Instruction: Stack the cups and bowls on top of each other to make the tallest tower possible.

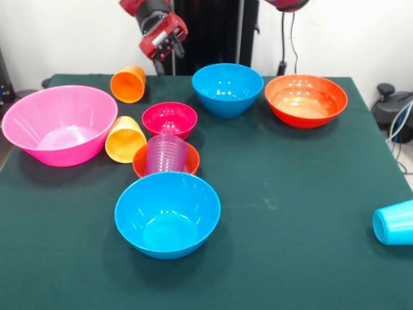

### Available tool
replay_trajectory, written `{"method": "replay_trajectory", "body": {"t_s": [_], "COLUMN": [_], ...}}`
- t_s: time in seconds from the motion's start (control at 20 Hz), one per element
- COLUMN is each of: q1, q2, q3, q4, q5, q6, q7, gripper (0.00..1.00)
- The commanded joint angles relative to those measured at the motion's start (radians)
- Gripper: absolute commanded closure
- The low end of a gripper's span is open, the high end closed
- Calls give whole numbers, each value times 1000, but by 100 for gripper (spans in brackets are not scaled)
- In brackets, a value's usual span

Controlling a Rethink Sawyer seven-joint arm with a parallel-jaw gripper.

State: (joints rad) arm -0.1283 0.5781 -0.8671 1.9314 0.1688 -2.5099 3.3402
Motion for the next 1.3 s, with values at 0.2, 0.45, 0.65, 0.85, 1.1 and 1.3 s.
{"method": "replay_trajectory", "body": {"t_s": [0.2, 0.45, 0.65, 0.85, 1.1, 1.3], "q1": [-89, -43, -20, -7, 4, 51], "q2": [62, 51, 44, 40, 35, 40], "q3": [289, 233, 207, 191, 164, 94], "q4": [-85, -24, 19, 41, 68, 124], "q5": [-127, -142, -118, -111, -138, -187], "q6": [9, -1, 2, 1, -1, 94], "q7": [125, 52, 0, -12, 4, 7], "gripper": [0, 0, 0, 0, 0, 0]}}
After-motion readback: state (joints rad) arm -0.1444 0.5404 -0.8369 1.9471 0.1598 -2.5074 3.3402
